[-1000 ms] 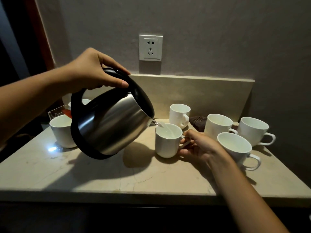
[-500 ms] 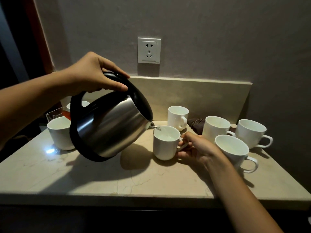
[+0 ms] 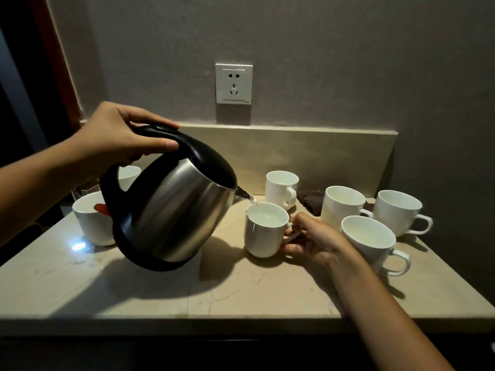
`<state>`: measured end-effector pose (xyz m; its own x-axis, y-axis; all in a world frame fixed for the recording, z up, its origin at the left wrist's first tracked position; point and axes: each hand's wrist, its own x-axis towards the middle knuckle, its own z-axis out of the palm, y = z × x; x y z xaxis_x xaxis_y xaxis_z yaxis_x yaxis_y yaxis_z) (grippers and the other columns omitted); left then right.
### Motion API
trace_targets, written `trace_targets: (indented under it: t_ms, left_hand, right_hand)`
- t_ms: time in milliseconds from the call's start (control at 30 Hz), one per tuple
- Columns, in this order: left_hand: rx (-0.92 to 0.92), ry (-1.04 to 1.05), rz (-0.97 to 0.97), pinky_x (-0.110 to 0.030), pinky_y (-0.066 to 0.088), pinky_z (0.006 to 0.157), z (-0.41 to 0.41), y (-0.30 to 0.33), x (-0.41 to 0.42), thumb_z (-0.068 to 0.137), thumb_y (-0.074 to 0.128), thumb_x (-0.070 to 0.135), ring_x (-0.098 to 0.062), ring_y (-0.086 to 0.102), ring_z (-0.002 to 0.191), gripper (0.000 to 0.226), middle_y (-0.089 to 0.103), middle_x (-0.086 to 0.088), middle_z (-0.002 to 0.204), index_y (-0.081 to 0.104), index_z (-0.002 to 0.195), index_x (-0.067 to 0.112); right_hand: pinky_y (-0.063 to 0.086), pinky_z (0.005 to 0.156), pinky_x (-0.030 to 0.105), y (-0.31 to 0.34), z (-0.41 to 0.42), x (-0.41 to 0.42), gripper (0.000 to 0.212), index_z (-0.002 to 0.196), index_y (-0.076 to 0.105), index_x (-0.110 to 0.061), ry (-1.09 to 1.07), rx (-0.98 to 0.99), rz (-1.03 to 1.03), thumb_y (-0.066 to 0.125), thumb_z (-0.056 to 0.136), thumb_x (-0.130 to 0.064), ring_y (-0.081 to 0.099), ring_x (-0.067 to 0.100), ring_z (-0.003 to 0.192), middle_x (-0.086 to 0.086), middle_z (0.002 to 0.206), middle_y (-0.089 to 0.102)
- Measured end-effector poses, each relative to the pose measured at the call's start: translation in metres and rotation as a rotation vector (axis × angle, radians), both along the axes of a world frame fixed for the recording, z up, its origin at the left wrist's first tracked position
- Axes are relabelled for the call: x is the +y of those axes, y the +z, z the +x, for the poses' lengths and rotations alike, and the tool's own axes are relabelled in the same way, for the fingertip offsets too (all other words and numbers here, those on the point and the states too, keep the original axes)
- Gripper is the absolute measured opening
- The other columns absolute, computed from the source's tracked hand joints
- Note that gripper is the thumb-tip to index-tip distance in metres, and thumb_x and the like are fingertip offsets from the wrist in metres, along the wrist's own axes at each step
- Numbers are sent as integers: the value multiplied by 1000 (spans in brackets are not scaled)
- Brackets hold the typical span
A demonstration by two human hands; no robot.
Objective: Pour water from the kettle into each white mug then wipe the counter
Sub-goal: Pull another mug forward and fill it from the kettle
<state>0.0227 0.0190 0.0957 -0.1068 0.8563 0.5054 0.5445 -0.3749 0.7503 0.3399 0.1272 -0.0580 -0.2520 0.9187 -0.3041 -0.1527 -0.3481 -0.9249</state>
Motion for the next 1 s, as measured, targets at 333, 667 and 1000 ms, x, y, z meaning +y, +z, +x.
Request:
trace_targets:
  t_ms: [333,667,1000]
  left_hand:
    - [-157,89,162,-34,44,64,-8,-25,-25,55,83,38,-31,53,75,38,68,-36,99,78,92,41]
    - [-418,282,251,-10,35,41,-26,-87,-42,67,80,18,-1,44,40,34,66,14,55,74,101,25]
    - [-579,326,244,-8,37,43,-39,-113,-47,72,76,16,4,47,40,46,63,14,52,68,117,13]
  right_hand:
    - [58,54,43,2,-4,-1,9,81,56,-2,-3,-35,-11,51,85,-9,61,25,48,11,67,52]
    - [58,57,42,4,-35,8,11,77,55,-3,-117,-1,-20,52,85,-10,54,23,46,7,61,46]
    - [48,51,25,14,-103,19,11,72,55,-12,-480,186,34,59,82,-10,52,16,59,4,68,53]
